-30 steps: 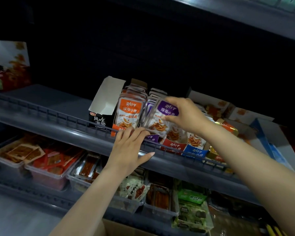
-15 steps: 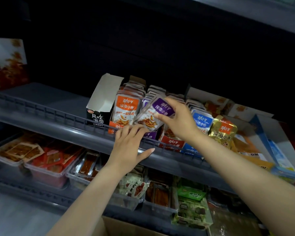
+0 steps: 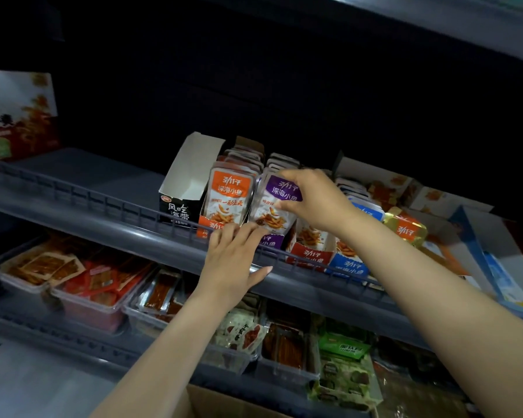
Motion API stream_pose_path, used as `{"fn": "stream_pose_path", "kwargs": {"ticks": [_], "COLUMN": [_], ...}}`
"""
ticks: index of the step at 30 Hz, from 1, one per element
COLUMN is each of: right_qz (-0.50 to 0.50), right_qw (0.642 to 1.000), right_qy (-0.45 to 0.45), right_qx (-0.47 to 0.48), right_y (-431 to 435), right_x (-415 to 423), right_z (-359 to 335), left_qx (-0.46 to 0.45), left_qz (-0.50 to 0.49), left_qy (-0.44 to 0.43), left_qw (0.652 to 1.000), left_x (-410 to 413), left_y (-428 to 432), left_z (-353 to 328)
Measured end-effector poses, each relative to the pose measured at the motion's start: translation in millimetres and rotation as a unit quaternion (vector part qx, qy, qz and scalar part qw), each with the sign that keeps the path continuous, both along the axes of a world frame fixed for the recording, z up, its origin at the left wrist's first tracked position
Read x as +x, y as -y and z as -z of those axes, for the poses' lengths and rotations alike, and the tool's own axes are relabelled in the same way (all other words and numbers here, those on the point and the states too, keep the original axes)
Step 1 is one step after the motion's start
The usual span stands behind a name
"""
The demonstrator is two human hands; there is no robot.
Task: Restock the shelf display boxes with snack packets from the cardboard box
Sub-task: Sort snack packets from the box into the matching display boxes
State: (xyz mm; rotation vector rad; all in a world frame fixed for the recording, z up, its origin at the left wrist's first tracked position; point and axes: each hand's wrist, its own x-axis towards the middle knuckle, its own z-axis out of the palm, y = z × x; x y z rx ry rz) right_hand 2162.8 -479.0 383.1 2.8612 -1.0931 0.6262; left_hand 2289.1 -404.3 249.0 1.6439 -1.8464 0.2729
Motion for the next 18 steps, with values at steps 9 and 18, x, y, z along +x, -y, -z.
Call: {"fn": "stream_pose_path", "kwargs": {"ticks": [9, 18], "right_qz": [0.013, 0.034], "right_qw": [0.994, 0.984], "right_qy": [-0.090, 0.166], "right_qx": [0.060, 0.062], "right_y": [-2.0, -7.2], "right_x": [2.5, -7.2], "right_z": [17.7, 20.7], "left_qx": [-0.004, -0.019], "left_qz": [0.026, 0.049], "left_qy": [-0.035, -0.058], "left_qw": [0.999, 0.997], "left_x": [-5.5, -1.6], "left_y": [-1.3, 0.3], "left_z": [-3.7, 2.3]}}
